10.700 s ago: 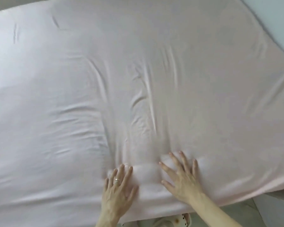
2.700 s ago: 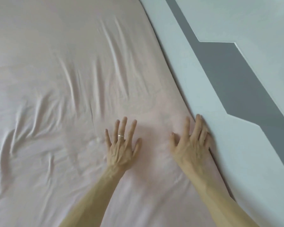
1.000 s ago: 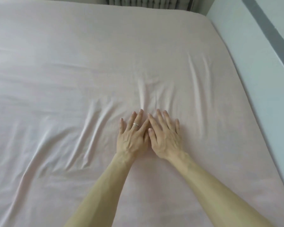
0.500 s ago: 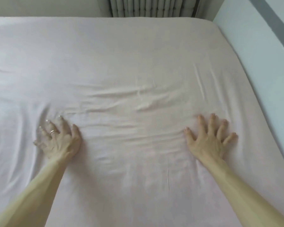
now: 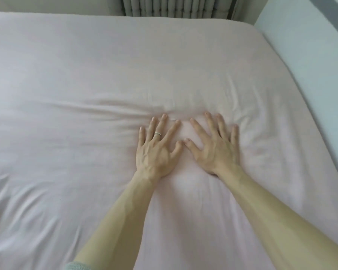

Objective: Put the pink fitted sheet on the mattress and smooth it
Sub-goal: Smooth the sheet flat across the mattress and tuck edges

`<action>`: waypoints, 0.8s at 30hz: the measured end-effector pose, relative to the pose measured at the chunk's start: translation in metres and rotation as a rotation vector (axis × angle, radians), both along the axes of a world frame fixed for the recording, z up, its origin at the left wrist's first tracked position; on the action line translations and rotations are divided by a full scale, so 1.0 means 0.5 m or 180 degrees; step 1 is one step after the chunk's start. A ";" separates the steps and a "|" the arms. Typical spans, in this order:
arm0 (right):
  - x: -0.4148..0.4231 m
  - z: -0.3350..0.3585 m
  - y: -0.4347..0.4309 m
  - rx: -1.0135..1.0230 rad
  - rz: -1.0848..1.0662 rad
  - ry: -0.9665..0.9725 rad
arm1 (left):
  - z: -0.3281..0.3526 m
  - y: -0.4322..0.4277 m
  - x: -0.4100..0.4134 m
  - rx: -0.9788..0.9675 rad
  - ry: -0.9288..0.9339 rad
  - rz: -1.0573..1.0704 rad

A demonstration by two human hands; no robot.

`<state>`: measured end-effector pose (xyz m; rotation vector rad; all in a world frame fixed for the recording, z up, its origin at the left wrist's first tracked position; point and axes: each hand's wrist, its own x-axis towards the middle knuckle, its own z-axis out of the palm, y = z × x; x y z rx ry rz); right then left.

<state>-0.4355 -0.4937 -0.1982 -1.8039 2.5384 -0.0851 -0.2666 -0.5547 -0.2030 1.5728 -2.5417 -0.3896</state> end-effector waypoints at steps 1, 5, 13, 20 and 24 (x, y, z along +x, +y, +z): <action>-0.016 0.008 0.016 0.0054 -0.0153 -0.0019 | 0.009 0.003 0.006 0.0049 -0.0062 0.0027; -0.114 0.023 0.119 0.0193 -0.0950 -0.0116 | 0.030 -0.022 0.143 0.0273 -0.0342 0.0556; -0.108 0.053 0.373 0.0315 -0.1708 -0.0123 | 0.073 0.104 0.460 0.0812 -0.0588 0.1751; 0.078 0.066 0.524 -0.0266 -0.1573 0.0038 | 0.100 0.297 0.487 0.0717 -0.0439 0.2283; 0.283 0.084 0.441 0.0144 -0.0437 -0.0561 | 0.095 0.398 0.307 0.0518 -0.0361 0.0051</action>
